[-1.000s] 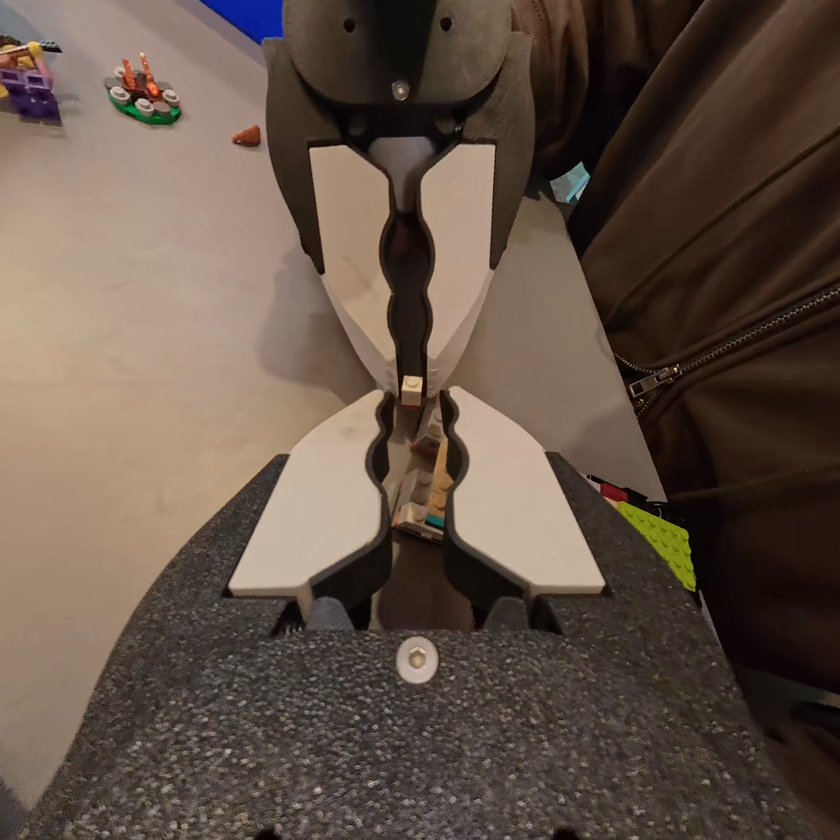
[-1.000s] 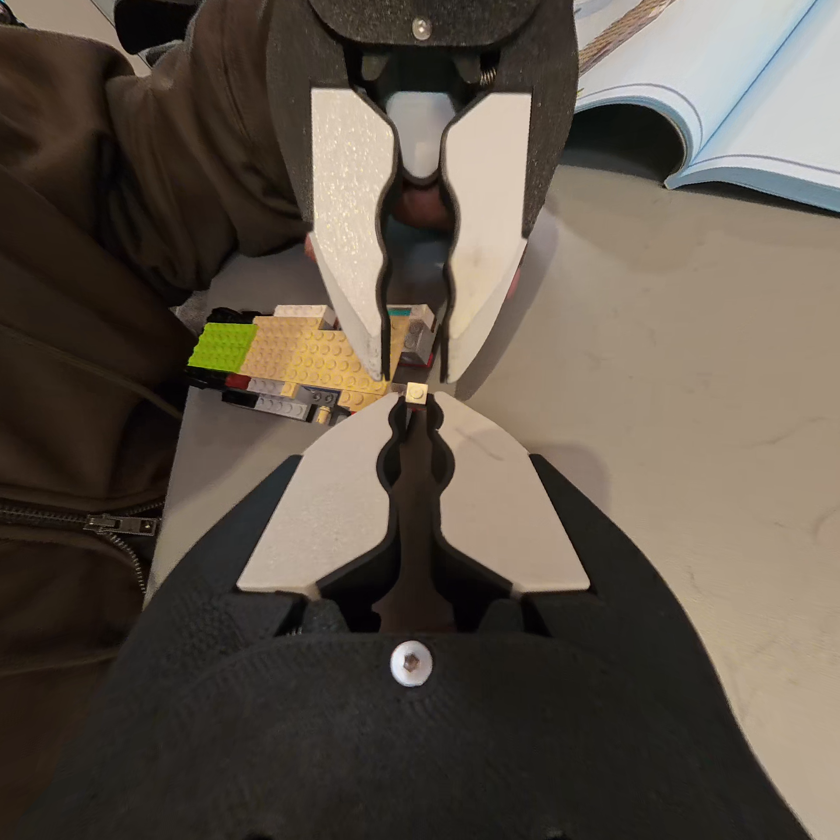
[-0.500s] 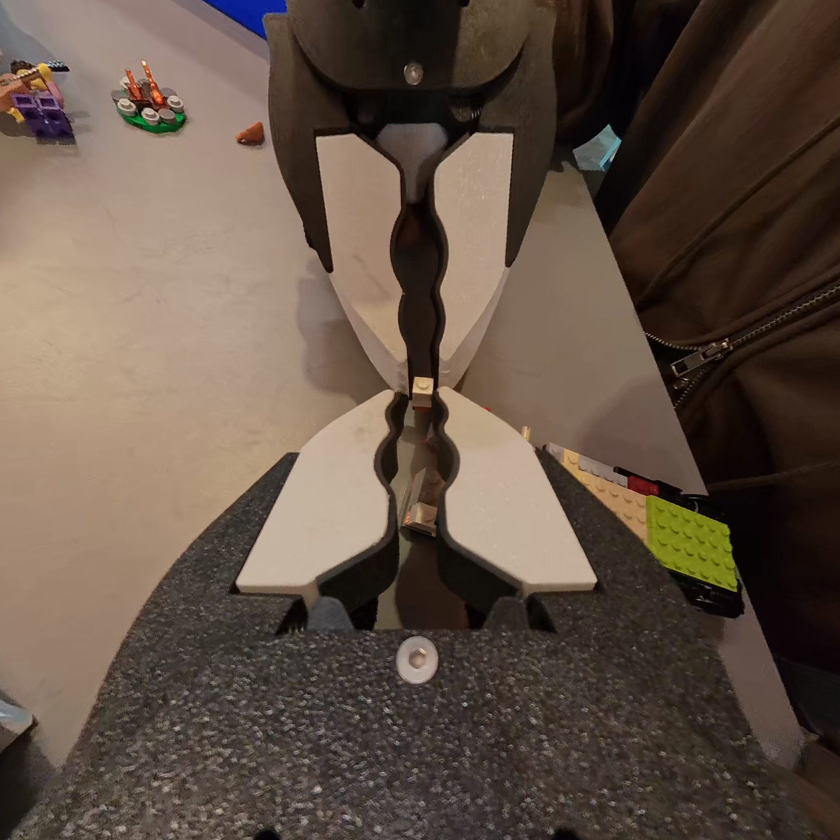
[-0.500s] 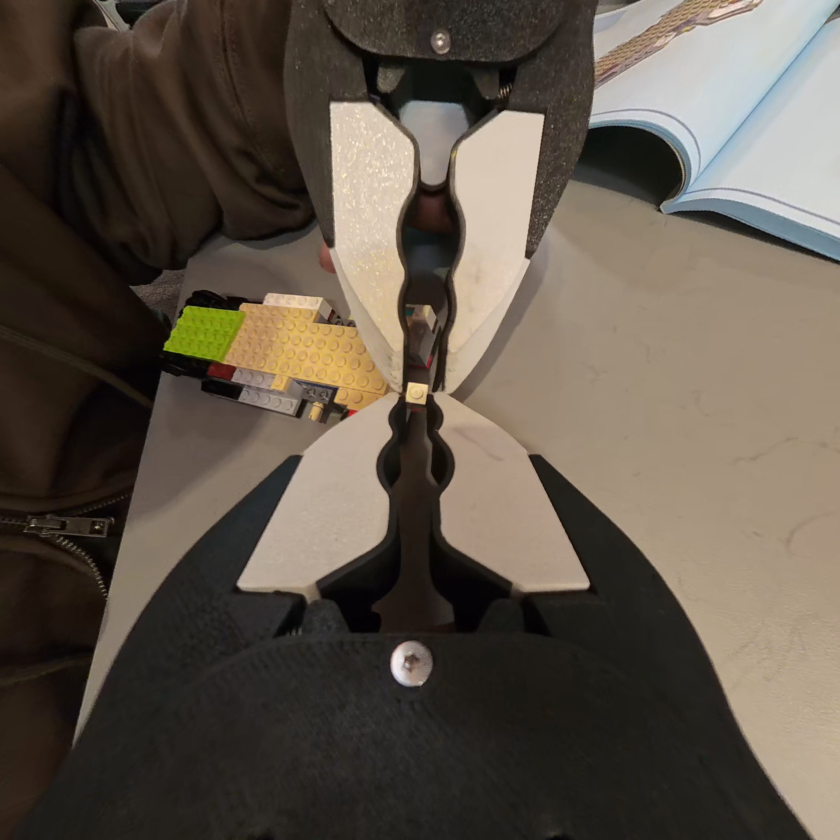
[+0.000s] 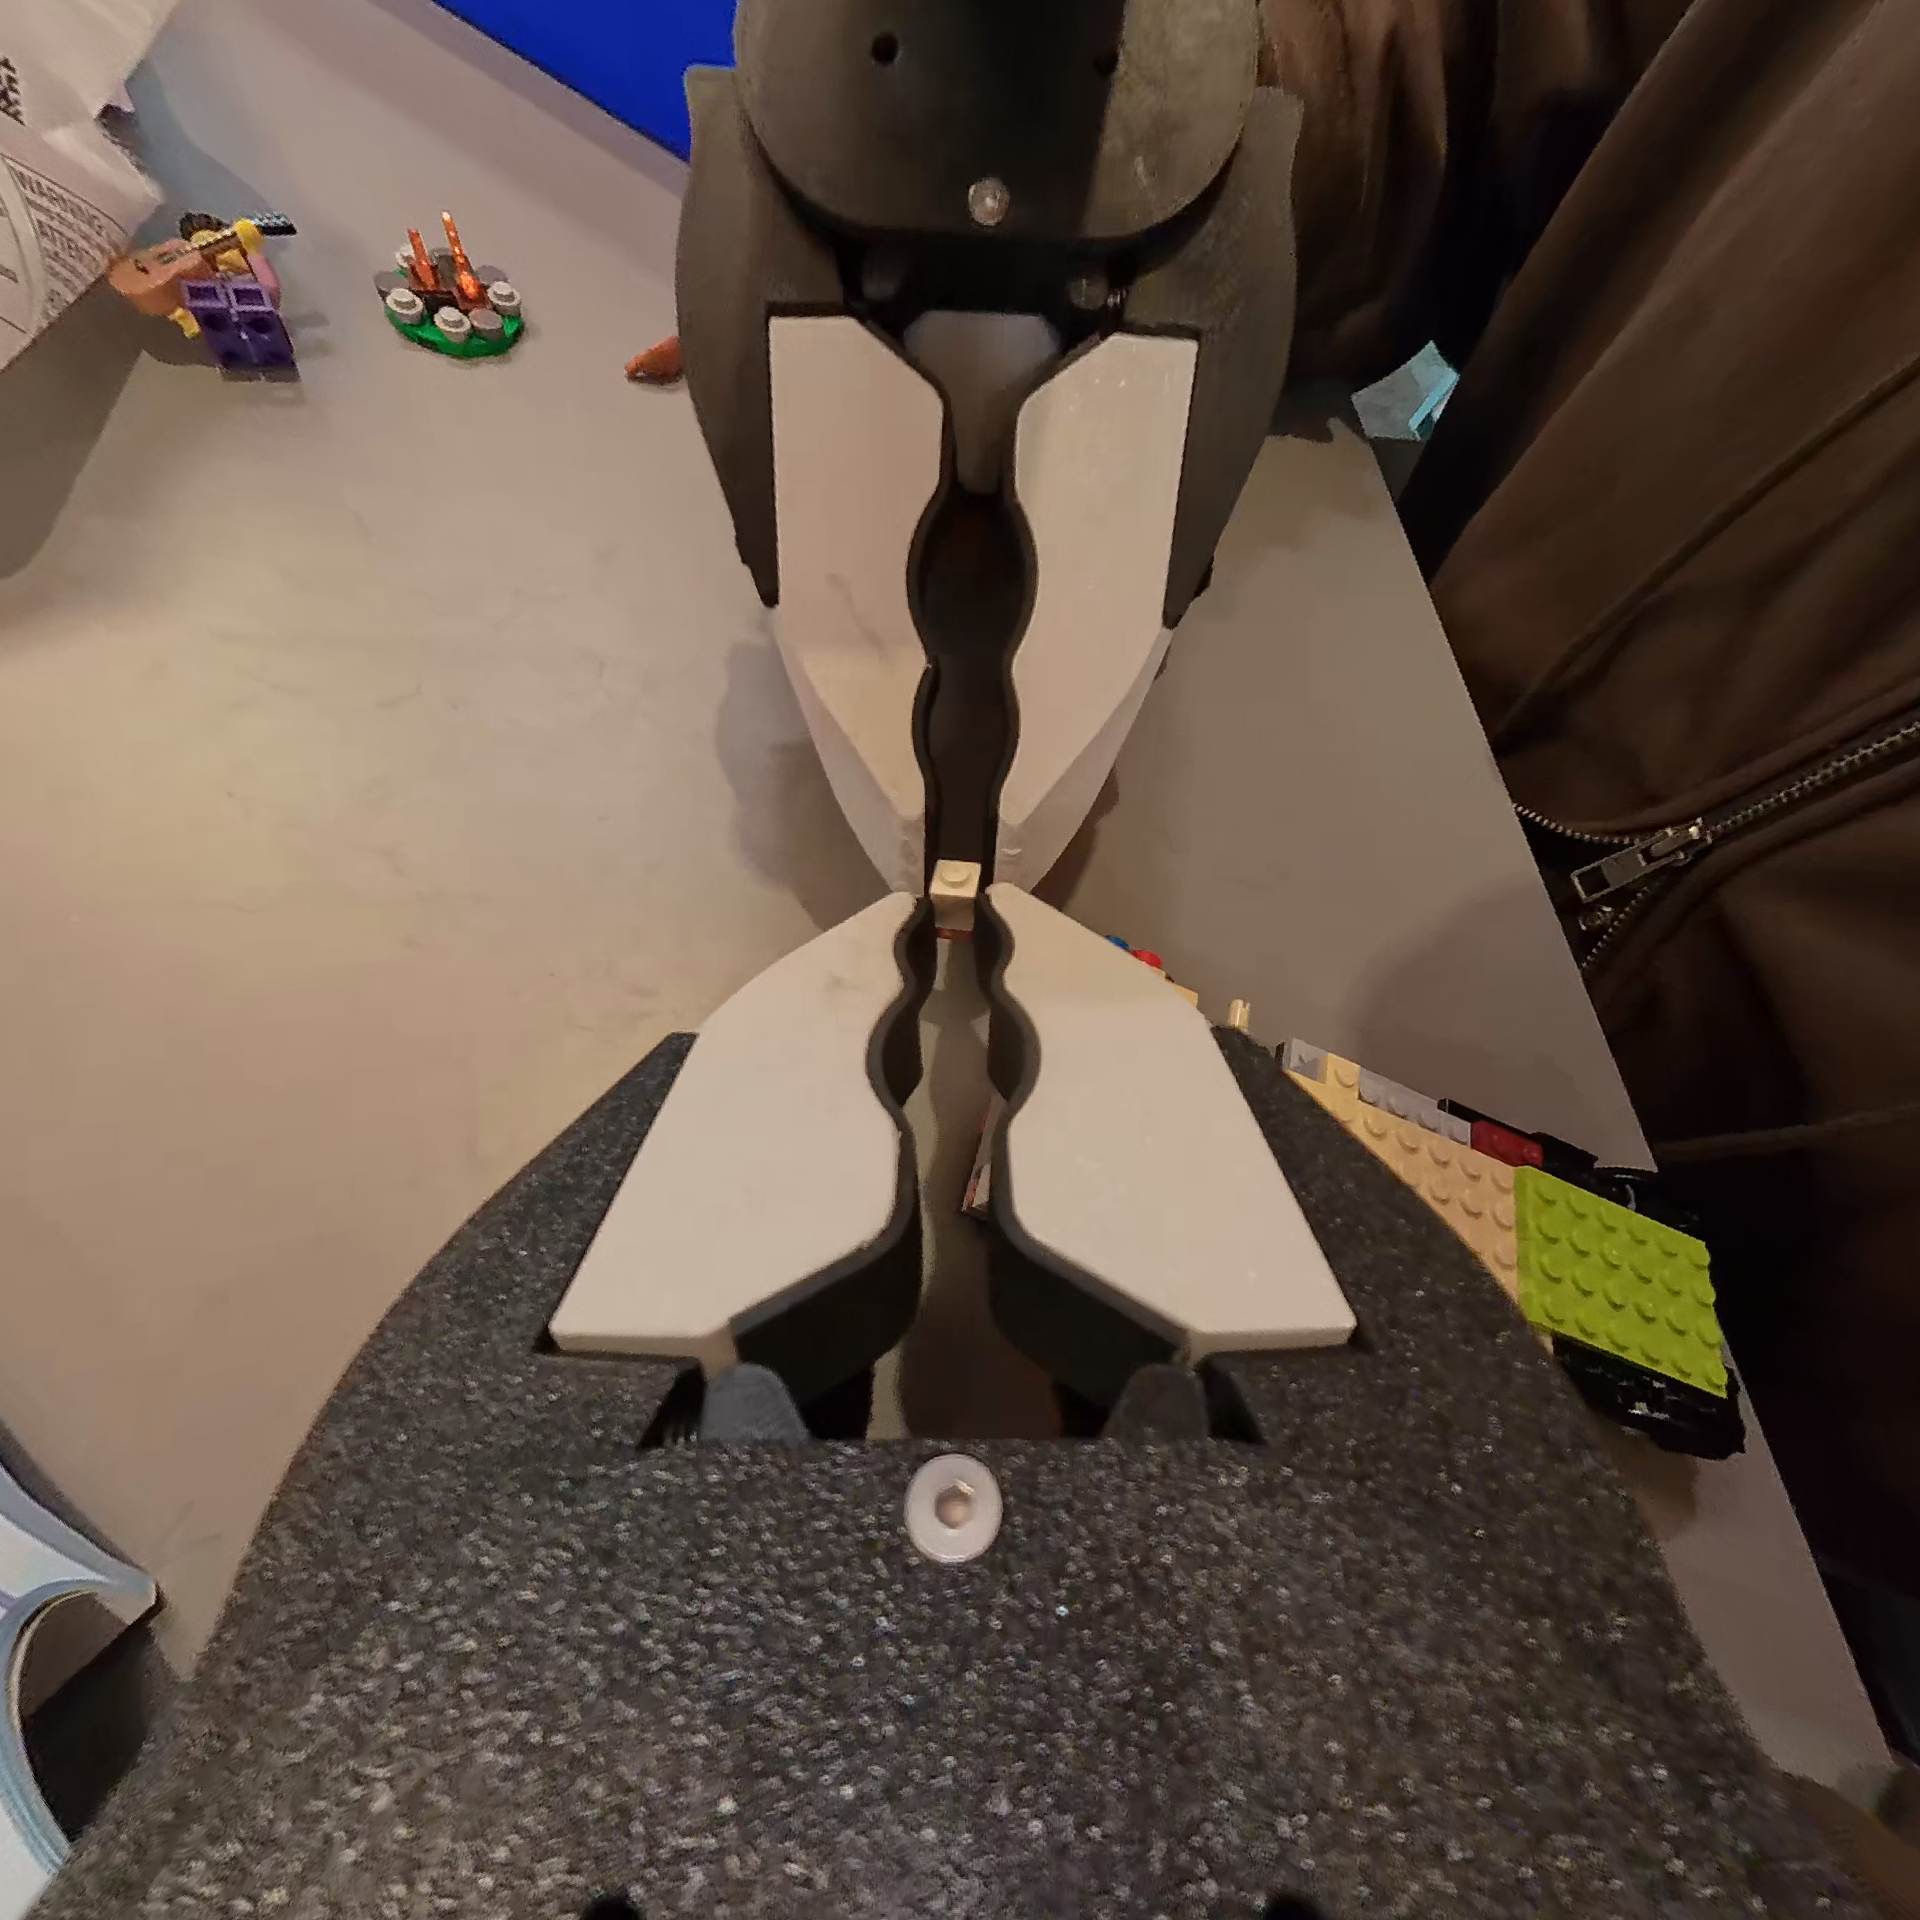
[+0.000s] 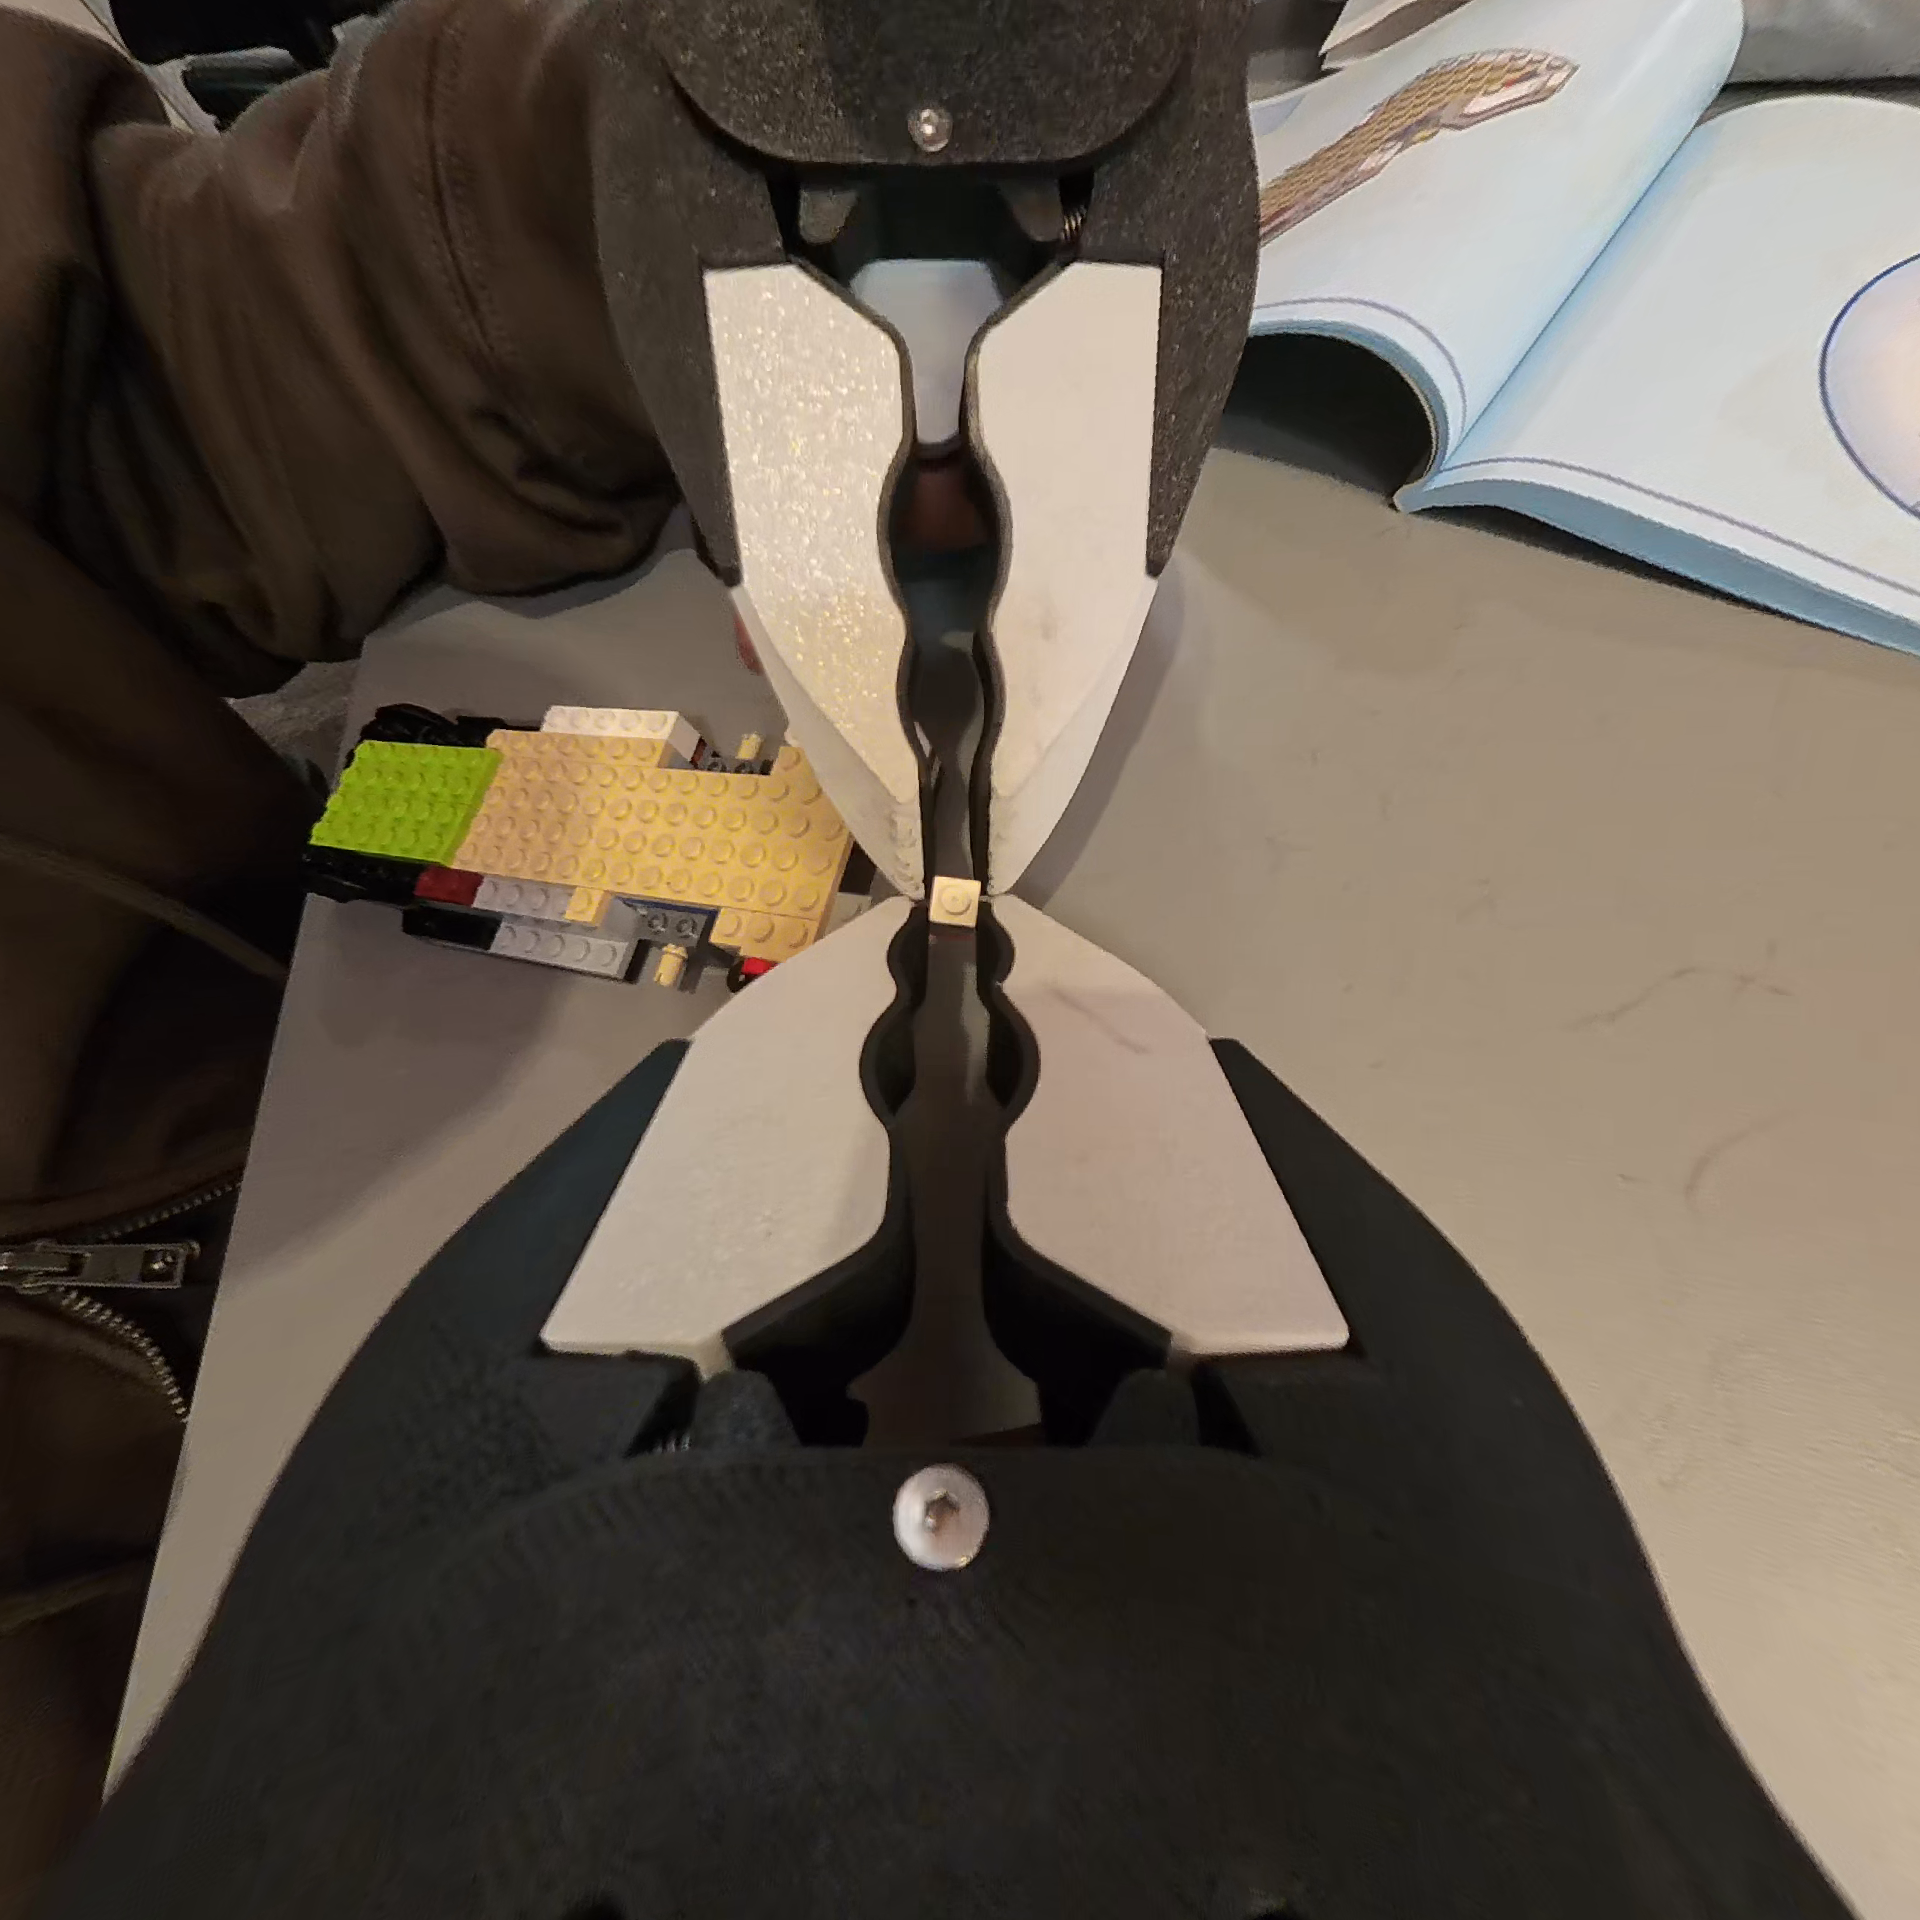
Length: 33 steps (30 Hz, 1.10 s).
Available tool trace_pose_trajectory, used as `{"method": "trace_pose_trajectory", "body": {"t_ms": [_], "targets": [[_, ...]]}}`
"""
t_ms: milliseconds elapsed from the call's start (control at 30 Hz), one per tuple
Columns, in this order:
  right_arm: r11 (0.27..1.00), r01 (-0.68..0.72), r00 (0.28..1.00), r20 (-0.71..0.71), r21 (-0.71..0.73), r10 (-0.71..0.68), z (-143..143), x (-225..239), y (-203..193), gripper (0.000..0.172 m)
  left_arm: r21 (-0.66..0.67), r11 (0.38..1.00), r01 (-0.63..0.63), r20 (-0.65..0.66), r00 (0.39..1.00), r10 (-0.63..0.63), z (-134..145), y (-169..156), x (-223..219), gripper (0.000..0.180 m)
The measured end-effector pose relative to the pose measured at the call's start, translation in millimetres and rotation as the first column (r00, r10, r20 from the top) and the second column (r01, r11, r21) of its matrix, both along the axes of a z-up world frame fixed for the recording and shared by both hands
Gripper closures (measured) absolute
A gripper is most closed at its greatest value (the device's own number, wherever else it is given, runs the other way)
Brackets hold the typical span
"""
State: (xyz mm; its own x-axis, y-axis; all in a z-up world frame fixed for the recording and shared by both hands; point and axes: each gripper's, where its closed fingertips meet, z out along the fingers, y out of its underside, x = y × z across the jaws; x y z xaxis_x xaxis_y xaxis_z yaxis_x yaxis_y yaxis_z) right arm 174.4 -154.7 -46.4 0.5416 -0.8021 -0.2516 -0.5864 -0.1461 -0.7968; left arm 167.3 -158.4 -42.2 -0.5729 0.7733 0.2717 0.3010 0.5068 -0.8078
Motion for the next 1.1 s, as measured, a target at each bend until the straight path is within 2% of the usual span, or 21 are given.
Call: {"method": "trace_pose_trajectory", "body": {"t_ms": [167,333,433,567,867,967,1100], "targets": [[0.999,0.031,0.999,0.035,-0.004,-0.031,4.5,3.9,-4.5,0.160,0.010,0.999,-0.030,-0.057,0.998,0.031,5.6,-3.3,4.2,0.174],[0.992,0.120,0.984,0.137,-0.047,-0.113,13.0,14.3,-19.1,0.151,0.041,0.990,-0.134,-0.213,0.967,0.139,23.9,-14.1,15.4,0.174],[0.977,0.208,0.948,0.253,-0.034,-0.193,28.3,22.1,-33.0,0.148,0.126,0.970,-0.209,-0.375,0.895,0.242,38.5,-22.5,22.0,0.174],[0.965,0.261,0.904,0.355,-0.021,-0.237,42.1,25.1,-41.8,0.147,0.206,0.938,-0.277,-0.483,0.805,0.344,45.6,-31.1,31.2,0.174],[0.910,0.398,0.772,0.577,-0.114,-0.266,64.4,26.7,-50.3,0.148,0.272,0.892,-0.362,-0.617,0.645,0.450,58.5,-43.7,32.3,0.174],[0.896,0.414,0.757,0.607,-0.159,-0.242,65.8,26.4,-49.6,0.150,0.293,0.880,-0.374,-0.654,0.594,0.469,59.9,-46.6,34.6,0.174],[0.871,0.442,0.745,0.628,-0.216,-0.223,64.0,27.7,-48.9,0.150,0.307,0.880,-0.361,-0.677,0.567,0.469,61.8,-47.3,29.5,0.174]]}}
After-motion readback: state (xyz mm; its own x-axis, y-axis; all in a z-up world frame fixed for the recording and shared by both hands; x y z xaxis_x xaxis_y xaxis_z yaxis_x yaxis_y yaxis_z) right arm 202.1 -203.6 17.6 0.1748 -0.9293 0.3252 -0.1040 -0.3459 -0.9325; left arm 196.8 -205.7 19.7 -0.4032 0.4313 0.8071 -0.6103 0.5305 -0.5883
